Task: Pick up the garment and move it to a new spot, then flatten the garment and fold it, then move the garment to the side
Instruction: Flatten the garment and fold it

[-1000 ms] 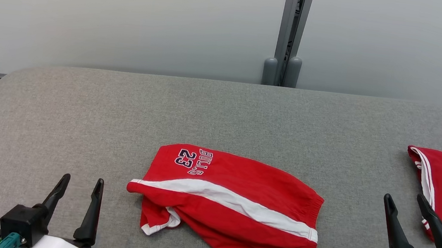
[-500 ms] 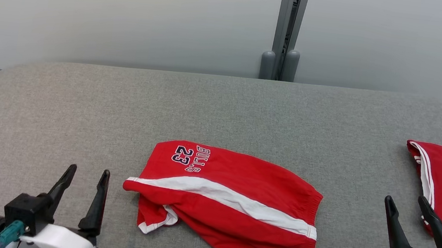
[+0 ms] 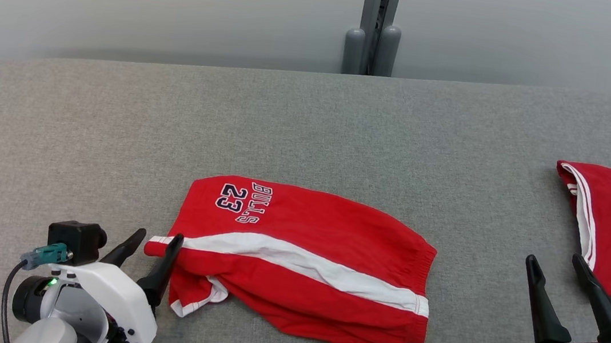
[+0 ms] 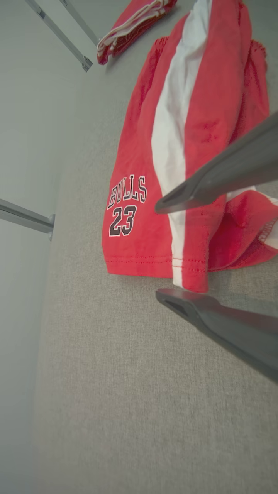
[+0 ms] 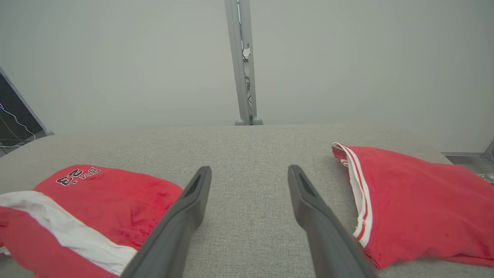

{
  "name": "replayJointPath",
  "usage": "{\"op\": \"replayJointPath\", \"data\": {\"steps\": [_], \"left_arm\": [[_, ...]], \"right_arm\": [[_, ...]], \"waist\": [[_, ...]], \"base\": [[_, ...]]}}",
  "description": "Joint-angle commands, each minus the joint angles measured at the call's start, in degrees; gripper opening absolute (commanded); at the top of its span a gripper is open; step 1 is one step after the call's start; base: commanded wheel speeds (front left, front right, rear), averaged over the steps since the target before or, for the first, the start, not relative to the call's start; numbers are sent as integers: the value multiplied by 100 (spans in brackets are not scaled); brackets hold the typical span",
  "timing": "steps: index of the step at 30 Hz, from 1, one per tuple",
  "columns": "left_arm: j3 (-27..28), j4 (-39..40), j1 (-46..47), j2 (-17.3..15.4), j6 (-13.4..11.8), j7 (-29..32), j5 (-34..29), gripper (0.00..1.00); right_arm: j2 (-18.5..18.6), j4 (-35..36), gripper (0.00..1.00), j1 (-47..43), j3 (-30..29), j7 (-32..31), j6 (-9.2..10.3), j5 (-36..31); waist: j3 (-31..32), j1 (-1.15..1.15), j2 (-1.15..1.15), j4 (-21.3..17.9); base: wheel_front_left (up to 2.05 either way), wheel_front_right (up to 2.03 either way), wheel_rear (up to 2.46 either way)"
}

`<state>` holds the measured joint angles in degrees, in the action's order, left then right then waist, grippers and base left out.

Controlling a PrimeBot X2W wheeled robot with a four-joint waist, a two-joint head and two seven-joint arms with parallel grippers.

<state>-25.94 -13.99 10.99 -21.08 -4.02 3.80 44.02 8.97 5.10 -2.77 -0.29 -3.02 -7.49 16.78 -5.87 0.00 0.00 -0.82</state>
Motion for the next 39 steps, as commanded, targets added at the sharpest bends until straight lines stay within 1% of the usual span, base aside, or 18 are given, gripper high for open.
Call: {"op": "replayJointPath", "data": {"steps": [1,4,9,10,11,12,13,19,22,23,28,30,35,39], "left_arm": [[-3,-130,132,-81,48,55,-9,100],[-2,-417,190,-62,161,131,108,100],[-5,-673,272,-15,443,366,406,100],[-11,-709,285,-29,479,419,445,76],[-31,-739,277,-29,536,500,507,45],[-27,-747,279,-24,586,536,550,25],[-41,-772,266,-19,628,629,621,0],[-79,-772,244,-45,786,907,842,0],[-84,-712,276,-106,841,814,774,0],[-49,-671,331,-124,833,682,706,0],[-38,-548,590,-202,671,18,174,0],[-44,-485,759,-179,629,-192,-11,0],[-148,-332,943,-155,529,-432,-318,0],[-138,-182,513,-187,334,-496,-302,0]], "right_arm": [[-2,-19,100,55,-32,27,-2,31],[-12,-57,100,74,-25,60,-2,27],[-28,-93,100,114,-25,80,-2,23],[-27,-104,100,118,-24,84,-2,22],[-23,-108,100,124,-25,92,-2,18],[-25,-111,100,129,-20,99,-2,19],[-27,-116,100,136,-14,101,-2,19],[-44,-136,100,194,-12,129,-2,37],[-51,-153,100,216,-13,156,-2,43],[-49,-151,100,220,-20,169,-2,46],[-63,-160,100,230,-55,176,-2,54],[-66,-151,100,245,-66,184,-2,49],[-67,-125,100,225,-106,173,-2,47],[-64,-108,100,219,-59,139,-2,43]], "waist": [[-58,0,0,-53],[-99,0,0,-78],[-147,0,0,-89],[-155,0,0,-88],[-163,0,0,-86],[-170,0,0,-84],[-173,0,0,-84],[-192,0,0,-96],[-204,0,0,-115],[-210,0,0,-116],[-241,0,0,-120],[-249,0,0,-116],[-260,0,0,-57],[-262,0,0,-41]], "base": [[0,0,0],[0,0,0],[0,0,0],[0,0,0],[0,0,0],[0,0,0],[0,0,0],[0,0,0],[0,0,0],[0,0,0],[0,0,0],[0,0,0],[0,0,0],[0,0,0]]}}
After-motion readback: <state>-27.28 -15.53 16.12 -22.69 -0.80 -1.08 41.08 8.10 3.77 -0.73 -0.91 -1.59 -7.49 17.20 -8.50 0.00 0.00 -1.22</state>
